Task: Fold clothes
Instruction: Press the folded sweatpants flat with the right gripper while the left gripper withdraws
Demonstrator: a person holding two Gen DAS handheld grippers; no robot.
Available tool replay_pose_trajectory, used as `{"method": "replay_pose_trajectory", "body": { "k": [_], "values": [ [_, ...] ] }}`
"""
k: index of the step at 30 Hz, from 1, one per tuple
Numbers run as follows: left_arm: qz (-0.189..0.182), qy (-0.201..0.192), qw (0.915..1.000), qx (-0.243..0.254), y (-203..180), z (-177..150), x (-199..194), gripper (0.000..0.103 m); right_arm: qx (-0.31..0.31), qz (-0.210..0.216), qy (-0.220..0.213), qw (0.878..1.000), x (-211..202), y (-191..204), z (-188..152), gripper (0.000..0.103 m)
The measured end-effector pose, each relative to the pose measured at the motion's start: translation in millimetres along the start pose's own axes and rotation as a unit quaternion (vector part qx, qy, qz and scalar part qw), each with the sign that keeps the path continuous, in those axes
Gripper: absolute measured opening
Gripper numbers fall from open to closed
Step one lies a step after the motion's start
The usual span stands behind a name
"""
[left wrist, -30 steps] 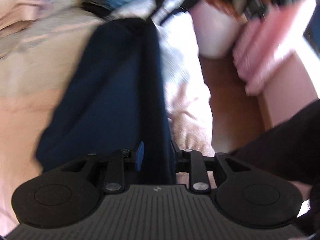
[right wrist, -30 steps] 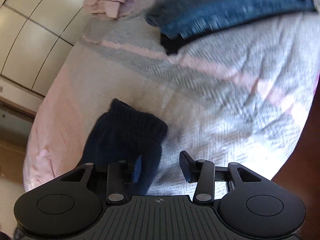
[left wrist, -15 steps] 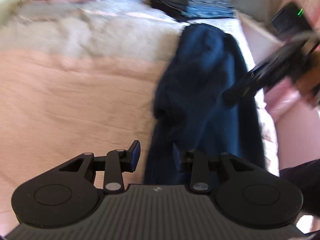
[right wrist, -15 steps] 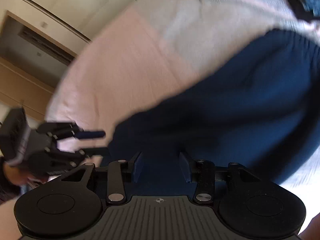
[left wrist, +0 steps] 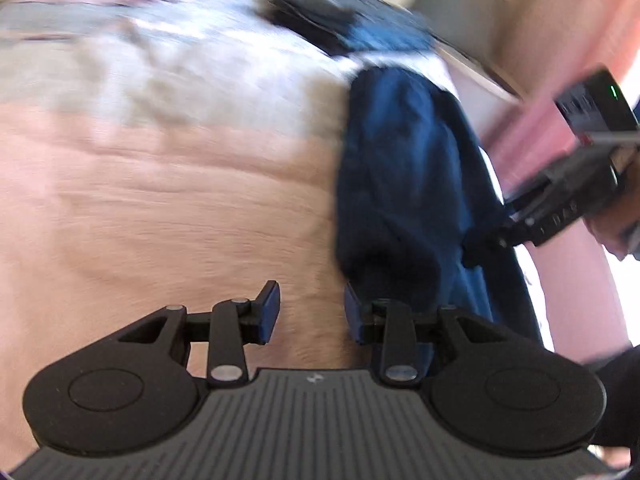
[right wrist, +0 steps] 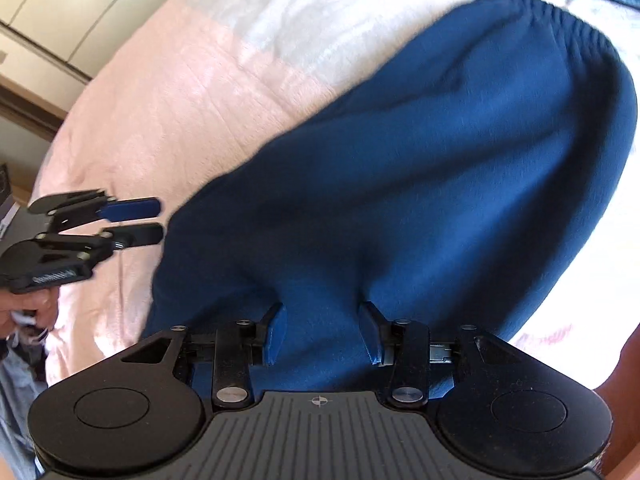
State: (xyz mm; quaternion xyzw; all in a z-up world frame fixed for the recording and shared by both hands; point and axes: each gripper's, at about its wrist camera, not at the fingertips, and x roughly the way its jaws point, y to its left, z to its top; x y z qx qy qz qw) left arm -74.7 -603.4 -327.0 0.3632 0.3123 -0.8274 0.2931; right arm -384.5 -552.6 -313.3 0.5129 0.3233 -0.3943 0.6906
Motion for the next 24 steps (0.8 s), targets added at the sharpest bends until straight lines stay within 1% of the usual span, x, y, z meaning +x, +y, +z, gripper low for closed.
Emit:
{"method": "replay_pose_trajectory", "body": {
  "k": [1,2,7,8,9,10,11,12,14,15,17,19,21,24],
  "values": [
    [-0.03,-0.004,0.9995,-0.005,2,0,7,0.029,0.002,-0.002,0.001,1.0,3,0,-1,0.044],
    [-0.049,-0.012,0.9987,-0.013,3,2,11,0.029,0.004,-0.004,0.003,1.0,5,0,-2,0.044],
    [-0.058,-0.056,0.9951,-0.057,12,18,26,0.031,0.014,-0.014,0.01,1.0,18,1,-7,0.044],
    [-0.037,-0.064,0.9957,-0.055,14,22,30,0.033,0.016,-0.016,0.011,1.0,20,1,-8,0.044],
    [0.009,-0.07,0.9969,-0.035,13,25,30,0.031,0.017,-0.018,0.012,1.0,22,1,-9,0.044],
    [0.061,-0.072,0.9956,0.0,10,28,28,0.031,0.016,-0.019,0.012,1.0,24,1,-8,0.044],
    [0.092,-0.066,0.9927,0.042,5,29,27,0.032,0.017,-0.019,0.011,1.0,24,2,-8,0.044],
    [0.111,-0.061,0.9877,0.092,-1,29,26,0.036,0.018,-0.019,0.009,1.0,24,2,-8,0.044],
    [0.139,-0.046,0.9719,0.184,-14,27,26,0.037,0.016,-0.021,0.008,1.0,24,2,-9,0.044],
    [0.144,-0.039,0.9676,0.204,-17,25,27,0.038,0.016,-0.022,0.008,1.0,24,2,-9,0.044],
    [0.143,-0.031,0.9701,0.194,-14,24,31,0.038,0.021,-0.022,0.008,0.999,25,1,-11,0.044],
    [0.139,-0.027,0.9752,0.169,-3,22,35,0.043,0.023,-0.026,0.01,0.999,26,2,-11,0.044],
    [0.124,-0.028,0.9784,0.163,3,21,30,0.046,0.014,-0.037,0.016,0.999,25,2,-8,0.044],
    [0.1,-0.029,0.9825,0.154,12,20,23,0.047,0.003,-0.046,0.028,0.999,30,5,-7,0.044]
  ]
}}
